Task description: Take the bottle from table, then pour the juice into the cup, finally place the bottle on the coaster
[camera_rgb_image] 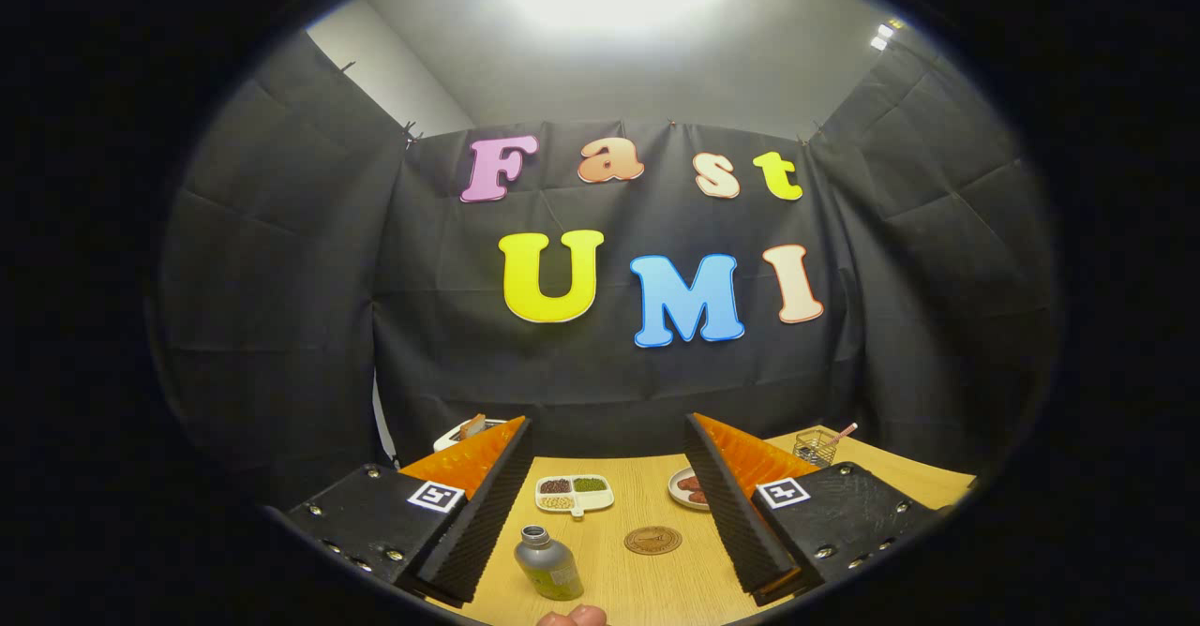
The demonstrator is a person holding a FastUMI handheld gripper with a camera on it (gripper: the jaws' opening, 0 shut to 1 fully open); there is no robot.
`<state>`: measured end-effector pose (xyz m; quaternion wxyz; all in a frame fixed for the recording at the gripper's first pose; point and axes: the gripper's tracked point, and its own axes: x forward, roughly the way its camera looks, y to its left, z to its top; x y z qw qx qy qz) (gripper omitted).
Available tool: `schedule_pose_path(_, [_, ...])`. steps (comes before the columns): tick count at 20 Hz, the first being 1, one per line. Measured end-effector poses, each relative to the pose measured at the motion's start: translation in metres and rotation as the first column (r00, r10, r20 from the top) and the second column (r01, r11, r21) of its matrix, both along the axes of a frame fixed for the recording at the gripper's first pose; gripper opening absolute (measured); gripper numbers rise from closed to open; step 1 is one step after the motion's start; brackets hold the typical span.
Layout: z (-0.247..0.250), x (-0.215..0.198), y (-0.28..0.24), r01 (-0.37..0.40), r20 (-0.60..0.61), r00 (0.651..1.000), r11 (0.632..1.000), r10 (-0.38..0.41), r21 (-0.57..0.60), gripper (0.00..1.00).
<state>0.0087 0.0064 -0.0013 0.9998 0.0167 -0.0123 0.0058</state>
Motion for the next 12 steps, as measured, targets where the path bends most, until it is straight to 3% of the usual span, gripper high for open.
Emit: schedule_pose_path(12, [-0.060, 0.011, 0.042, -0.040, -0.040, 0.998, 0.999, 0.038, -0.036, 0.98])
